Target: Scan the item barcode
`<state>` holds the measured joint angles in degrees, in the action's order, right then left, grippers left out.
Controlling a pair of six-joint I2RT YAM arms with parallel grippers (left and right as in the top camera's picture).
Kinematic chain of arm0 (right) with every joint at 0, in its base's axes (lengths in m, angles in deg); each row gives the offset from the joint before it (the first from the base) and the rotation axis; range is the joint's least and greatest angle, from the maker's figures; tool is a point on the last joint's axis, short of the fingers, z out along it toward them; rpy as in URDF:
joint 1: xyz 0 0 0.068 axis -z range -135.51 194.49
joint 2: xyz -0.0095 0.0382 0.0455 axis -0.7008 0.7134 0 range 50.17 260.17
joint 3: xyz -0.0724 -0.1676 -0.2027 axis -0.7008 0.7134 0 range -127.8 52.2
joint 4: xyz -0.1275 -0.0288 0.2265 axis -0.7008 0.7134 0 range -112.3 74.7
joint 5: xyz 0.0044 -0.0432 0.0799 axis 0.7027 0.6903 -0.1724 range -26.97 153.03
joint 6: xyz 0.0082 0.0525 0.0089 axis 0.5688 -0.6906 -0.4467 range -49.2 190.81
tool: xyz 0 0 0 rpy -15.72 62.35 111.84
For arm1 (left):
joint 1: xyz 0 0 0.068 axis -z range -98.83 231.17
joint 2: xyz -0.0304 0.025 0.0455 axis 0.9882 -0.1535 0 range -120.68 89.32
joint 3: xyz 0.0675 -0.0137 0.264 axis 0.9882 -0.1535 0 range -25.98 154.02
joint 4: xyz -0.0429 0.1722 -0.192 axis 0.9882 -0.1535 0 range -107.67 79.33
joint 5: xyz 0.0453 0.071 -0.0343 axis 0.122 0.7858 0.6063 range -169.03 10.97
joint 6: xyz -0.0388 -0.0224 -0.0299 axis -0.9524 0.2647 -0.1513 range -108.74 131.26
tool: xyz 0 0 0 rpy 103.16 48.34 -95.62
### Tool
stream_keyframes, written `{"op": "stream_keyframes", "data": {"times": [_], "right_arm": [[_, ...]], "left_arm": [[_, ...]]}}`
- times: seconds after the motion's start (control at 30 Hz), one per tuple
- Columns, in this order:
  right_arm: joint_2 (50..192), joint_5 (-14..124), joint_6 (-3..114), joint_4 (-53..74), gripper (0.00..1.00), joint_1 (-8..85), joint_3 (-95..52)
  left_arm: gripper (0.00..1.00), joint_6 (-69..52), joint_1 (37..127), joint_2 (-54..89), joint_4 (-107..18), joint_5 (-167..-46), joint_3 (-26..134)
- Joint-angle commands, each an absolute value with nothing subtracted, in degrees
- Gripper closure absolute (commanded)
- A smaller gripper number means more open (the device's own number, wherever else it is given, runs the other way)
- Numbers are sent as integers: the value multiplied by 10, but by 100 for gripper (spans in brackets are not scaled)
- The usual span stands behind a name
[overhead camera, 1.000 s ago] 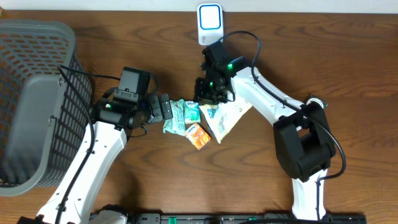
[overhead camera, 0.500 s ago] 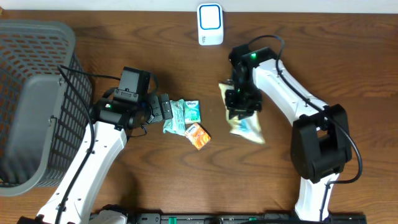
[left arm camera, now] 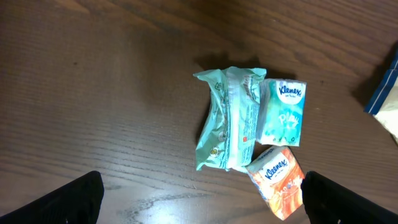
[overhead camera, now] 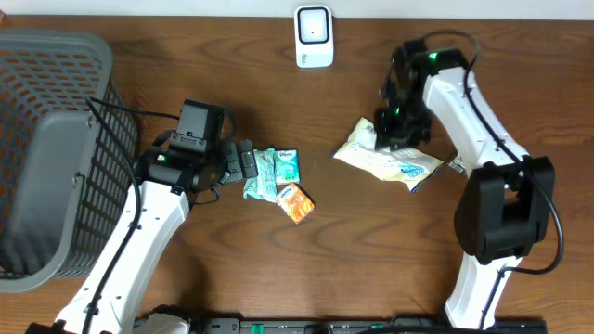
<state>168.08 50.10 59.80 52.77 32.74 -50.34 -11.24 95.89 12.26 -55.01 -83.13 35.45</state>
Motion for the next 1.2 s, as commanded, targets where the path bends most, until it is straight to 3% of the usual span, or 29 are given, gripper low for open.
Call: {"op": "stream_keyframes", "data": {"times": [0.0,0.1,0.5,1.0,1.17], "right_arm": [[1662,513,610,502,71,325,-529],[1673,591,560,492,72,319,-522],[1721,605,535,463,69,264,-427],[1773,545,623,321,65,177,-426],[1771,522,636,343,74,186,-452]], "left_arm": [[0,-109,956,122,-550,-822,361],[0,-109,956,122,-550,-822,361],[0,-109,956,122,-550,-822,361],[0,-109,956,122,-550,-822,361],[0,-109,956,122,-550,-822,361]]}}
